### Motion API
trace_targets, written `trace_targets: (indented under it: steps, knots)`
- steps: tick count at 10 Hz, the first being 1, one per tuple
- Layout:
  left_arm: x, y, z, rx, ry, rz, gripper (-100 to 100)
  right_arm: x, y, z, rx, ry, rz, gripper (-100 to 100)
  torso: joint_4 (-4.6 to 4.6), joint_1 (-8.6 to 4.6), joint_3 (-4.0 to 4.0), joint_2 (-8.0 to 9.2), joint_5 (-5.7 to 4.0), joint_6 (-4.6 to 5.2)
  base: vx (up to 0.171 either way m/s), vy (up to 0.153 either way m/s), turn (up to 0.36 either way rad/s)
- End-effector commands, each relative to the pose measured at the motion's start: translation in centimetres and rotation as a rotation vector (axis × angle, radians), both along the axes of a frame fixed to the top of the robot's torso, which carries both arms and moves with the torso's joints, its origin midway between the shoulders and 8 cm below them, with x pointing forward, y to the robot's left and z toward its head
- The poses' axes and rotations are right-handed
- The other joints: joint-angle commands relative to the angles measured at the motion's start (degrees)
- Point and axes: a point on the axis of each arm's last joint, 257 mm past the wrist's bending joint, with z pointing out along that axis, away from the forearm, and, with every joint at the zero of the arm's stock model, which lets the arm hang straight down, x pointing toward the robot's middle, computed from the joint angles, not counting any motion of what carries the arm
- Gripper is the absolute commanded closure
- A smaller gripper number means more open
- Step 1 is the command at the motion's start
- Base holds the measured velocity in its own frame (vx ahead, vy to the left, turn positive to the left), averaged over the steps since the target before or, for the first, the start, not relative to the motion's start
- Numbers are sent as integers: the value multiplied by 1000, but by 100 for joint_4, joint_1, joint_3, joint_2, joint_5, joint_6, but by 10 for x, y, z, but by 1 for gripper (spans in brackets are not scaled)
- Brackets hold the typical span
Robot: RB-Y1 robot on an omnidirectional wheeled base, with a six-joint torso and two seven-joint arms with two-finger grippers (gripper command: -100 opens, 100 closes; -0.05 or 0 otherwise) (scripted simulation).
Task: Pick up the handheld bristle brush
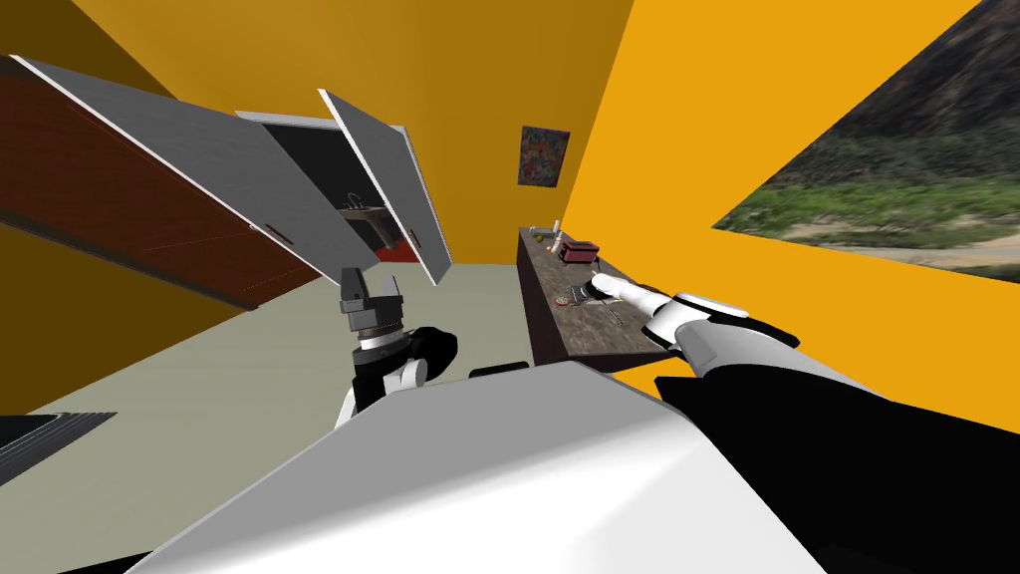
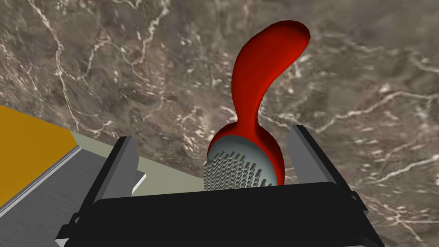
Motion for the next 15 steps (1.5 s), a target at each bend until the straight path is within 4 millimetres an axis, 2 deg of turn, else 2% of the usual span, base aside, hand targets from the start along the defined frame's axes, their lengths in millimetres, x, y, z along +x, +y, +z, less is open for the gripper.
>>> trace_targets:
  steps: [1, 3, 4, 6, 7, 8, 9, 10, 11, 12, 13, 15]
  knots:
    - [0, 0, 0, 0, 0, 0, 0, 5, 7, -1, 25, -5, 9, -100, 0, 0, 0, 0, 0, 0, 15, 47, -48]
    - [0, 0, 0, 0, 0, 0, 0, -1, -10, -4, -8, 2, 13, -100, 0, 7, -1, -2, 2, 0, 9, 35, -22]
    - [0, 0, 0, 0, 0, 0, 0, 5, 0, -4, 27, -3, 17, -100, 0, -1, 0, 1, 0, 0, 10, 35, -56]
    - [0, 0, 0, 0, 0, 0, 0, -1, -15, -7, -1, 4, 20, -100, 0, 6, -1, -1, 1, -1, 10, 37, -14]
    - [0, 0, 0, 0, 0, 0, 0, 4, -5, -8, 34, -1, 22, -100, 0, 1, 0, -1, 0, -1, 16, 47, -51]
    - [0, 0, 0, 0, 0, 0, 0, -2, -18, -11, 10, 6, 24, -100, -1, 7, -1, -2, 1, 0, 15, 50, -37]
    - [0, 0, 0, 0, 0, 0, 0, -2, -18, -11, 5, 5, 34, -100, 0, 7, -1, -1, 1, 1, 7, 22, -6]
    - [0, 0, 0, 0, 0, 0, 0, 6, 1, -11, 52, -6, 45, -100, 0, 0, 0, 0, 0, -1, 19, 42, -48]
    - [0, 0, 0, 0, 0, 0, 0, -4, -19, -15, 21, 6, 34, -100, -1, 6, -2, -4, 1, -2, 18, 48, -30]
    - [0, 0, 0, 0, 0, 0, 0, -2, -9, -18, 57, 1, 37, -100, -1, 7, -3, -4, 2, 0, 11, 68, -60]
    - [0, 0, 0, 0, 0, 0, 0, -8, -19, -20, 36, 7, 41, -100, -1, 14, -1, -1, 2, 0, 10, 61, -36]
    - [0, 0, 0, 0, 0, 0, 0, -6, -18, -19, 33, 6, 49, -100, -1, 0, 0, 1, -1, 0, 4, 11, 1]
